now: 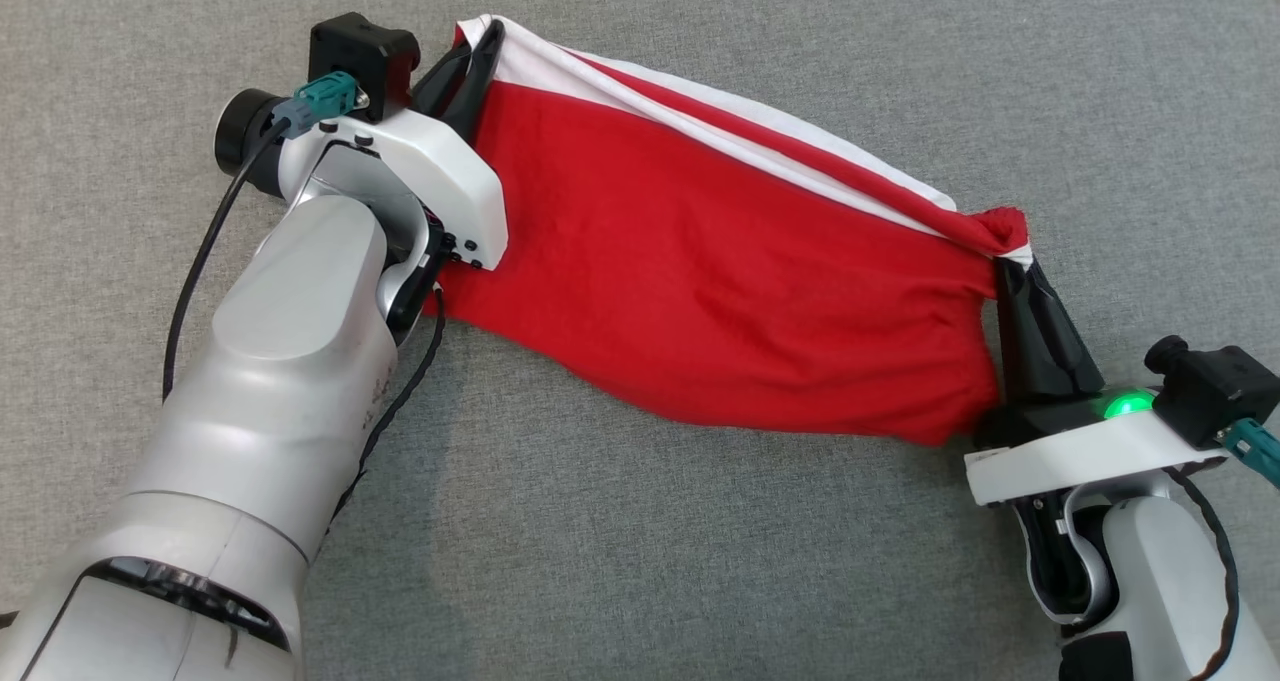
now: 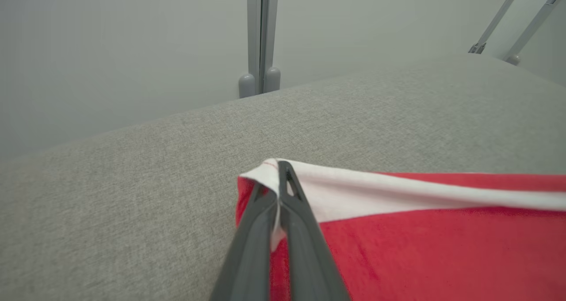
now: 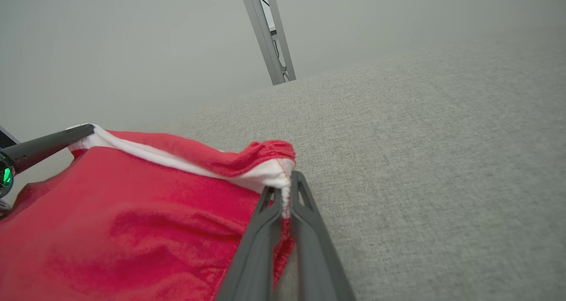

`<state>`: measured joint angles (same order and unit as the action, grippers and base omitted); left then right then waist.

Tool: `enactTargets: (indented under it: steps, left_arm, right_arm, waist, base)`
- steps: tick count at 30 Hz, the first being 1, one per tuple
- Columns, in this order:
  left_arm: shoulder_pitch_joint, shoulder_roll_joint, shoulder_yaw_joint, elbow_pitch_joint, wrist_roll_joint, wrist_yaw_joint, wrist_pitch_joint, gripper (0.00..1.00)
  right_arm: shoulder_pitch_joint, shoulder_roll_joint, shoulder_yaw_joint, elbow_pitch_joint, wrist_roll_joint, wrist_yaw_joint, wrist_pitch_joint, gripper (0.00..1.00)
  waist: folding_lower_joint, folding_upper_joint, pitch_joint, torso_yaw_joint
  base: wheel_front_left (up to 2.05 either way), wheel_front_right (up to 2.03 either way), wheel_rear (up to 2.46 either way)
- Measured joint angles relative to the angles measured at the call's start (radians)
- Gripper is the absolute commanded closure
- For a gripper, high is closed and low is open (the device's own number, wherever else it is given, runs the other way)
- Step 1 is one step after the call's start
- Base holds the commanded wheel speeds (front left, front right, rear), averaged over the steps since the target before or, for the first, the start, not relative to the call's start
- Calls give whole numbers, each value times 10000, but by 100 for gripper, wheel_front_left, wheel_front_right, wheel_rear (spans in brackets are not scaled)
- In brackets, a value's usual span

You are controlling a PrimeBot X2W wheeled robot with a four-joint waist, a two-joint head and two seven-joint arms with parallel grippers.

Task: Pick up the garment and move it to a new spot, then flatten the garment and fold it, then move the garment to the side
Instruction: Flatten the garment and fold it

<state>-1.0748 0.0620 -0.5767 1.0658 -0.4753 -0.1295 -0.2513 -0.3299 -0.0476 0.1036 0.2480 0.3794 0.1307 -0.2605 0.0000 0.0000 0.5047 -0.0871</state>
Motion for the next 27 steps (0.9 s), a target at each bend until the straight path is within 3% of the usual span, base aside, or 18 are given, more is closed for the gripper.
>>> enactTargets:
  steps: [1,2,14,27]
  left_arm:
    - [-18,-27,0,69,-23,0,-2,56]
    - [-24,-50,-12,132,-38,0,-13,0]
    - [523,-125,-901,-270,-773,0,56,0]
    - [1881,-134,-997,182,-1448,165,1043,0]
  right_arm:
    - [1,-2,-29,-15,-54,0,2,0]
    - [8,2,-82,-59,-90,0,0,0]
    - [768,-4,-1062,-915,-978,0,-12,0]
    - [1786,-4,-2054,-2046,-1776,0,33,0]
  waist:
    - [0,0,-17,6]
    - [0,0,-42,16]
    - [0,0,-693,395]
    - [0,0,-1972,742]
  base:
    - [0,0,0]
    - [0,0,0]
    - [0,0,0]
    - [0,0,0]
